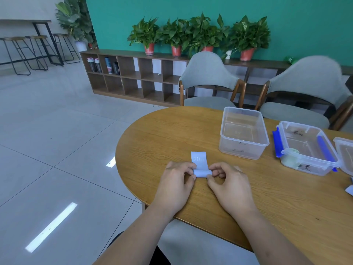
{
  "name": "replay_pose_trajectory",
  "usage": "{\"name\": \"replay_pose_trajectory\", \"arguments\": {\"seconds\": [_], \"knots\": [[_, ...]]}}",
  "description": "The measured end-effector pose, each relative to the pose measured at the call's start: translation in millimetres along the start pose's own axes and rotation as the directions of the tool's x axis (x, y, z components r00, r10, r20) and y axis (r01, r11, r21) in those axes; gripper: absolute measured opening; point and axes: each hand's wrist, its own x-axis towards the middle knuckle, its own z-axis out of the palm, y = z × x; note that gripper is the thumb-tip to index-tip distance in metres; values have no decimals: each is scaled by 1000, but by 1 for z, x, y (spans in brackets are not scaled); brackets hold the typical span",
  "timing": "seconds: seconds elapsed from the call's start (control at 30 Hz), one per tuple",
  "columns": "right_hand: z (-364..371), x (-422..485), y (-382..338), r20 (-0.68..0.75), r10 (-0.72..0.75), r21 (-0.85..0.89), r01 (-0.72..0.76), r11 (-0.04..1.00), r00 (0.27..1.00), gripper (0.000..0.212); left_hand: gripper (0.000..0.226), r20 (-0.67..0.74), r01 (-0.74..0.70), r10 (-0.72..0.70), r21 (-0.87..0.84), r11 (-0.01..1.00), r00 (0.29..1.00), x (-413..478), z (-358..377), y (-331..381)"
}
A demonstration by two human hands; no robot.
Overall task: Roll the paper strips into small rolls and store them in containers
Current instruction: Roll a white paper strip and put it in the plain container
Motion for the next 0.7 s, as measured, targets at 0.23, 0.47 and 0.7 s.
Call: {"name": "replay_pose_trajectory", "arguments": {"seconds": [0.23,0.47,0.7], "knots": [[2,1,2,-6,-20,-17,20,1000,1000,14,23,9,7,-7,8,1000,1000,0,1,0],[3,1,4,10,-20,-39,20,999,1000,27,33,21,-11,10,33,999,1000,0,1,-1],[1,1,1,13,-5,11,5,1000,1000,21,23,9,27,-27,-12,1000,1000,0,1,-1]]}}
